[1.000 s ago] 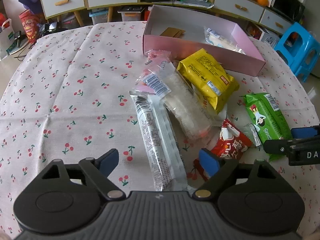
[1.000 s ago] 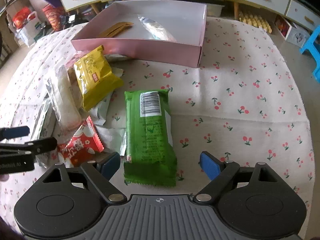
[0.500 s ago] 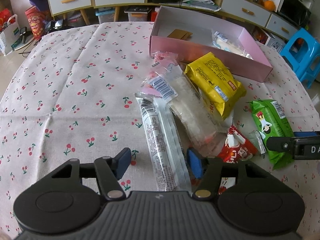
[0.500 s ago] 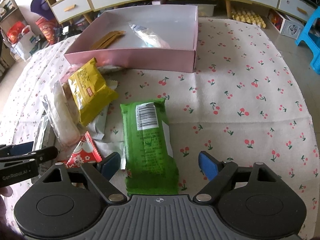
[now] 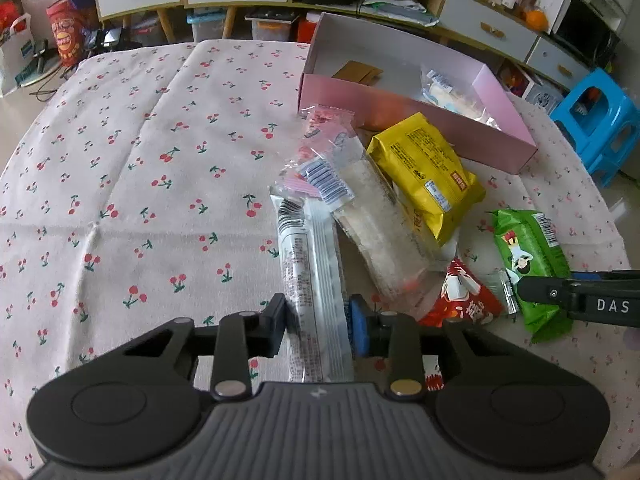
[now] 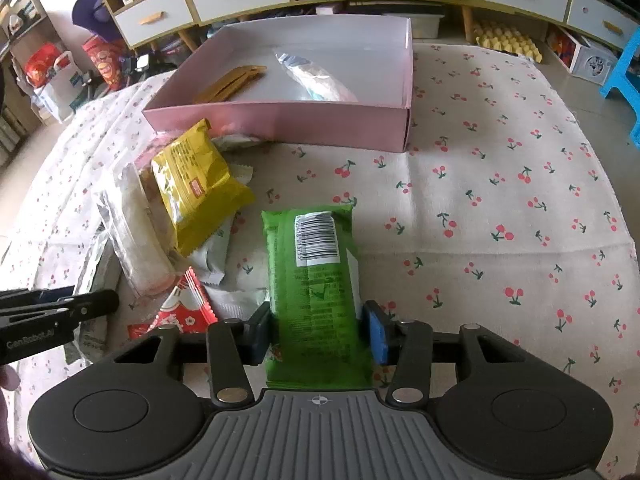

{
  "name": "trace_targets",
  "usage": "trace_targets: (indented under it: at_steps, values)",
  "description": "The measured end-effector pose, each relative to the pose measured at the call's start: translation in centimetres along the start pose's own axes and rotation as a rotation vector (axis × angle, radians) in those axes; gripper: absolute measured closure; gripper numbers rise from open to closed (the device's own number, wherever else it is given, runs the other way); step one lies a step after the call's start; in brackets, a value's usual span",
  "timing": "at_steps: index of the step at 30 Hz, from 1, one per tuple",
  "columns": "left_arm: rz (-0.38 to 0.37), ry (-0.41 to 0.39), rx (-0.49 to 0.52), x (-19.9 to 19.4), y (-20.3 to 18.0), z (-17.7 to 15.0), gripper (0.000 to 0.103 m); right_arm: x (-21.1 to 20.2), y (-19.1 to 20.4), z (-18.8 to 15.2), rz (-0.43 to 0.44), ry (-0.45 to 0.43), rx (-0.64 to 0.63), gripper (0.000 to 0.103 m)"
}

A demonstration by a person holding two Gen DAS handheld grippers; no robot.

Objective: Organize snacks
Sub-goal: 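Lift and carry the white stick and green bar over the pink box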

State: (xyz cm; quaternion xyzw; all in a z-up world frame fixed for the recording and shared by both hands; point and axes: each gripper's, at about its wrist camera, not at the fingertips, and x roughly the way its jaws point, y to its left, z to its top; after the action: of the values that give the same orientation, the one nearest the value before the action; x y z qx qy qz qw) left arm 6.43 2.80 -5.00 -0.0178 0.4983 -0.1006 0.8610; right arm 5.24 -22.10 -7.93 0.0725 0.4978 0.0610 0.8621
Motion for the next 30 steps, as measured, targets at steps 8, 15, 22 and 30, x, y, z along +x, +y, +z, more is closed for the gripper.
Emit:
trace_targets:
  at_steps: [8,15,22,30]
  values:
    - [-0.02,-0.017,-0.06,-1.6,1.1,0.2,0.076,-1.1,-0.2,0.5,0.024,-0.027,0.028,0.059]
    - [-0.046,-0.029,-0.109,-2.7,1.8,0.6,0.076,-2.3,0.0,0.9,0.049,-0.053,0.038,0.059]
    - [-0.074,-0.051,-0.152,-3.5,2.2,1.0,0.077,-3.0,-0.5,1.4,0.057,-0.068,0.064,0.059]
    - [-0.084,-0.126,-0.183,-5.0,2.7,1.7,0.077,-3.9,-1.0,2.3,0.075,-0.099,0.092,0.059]
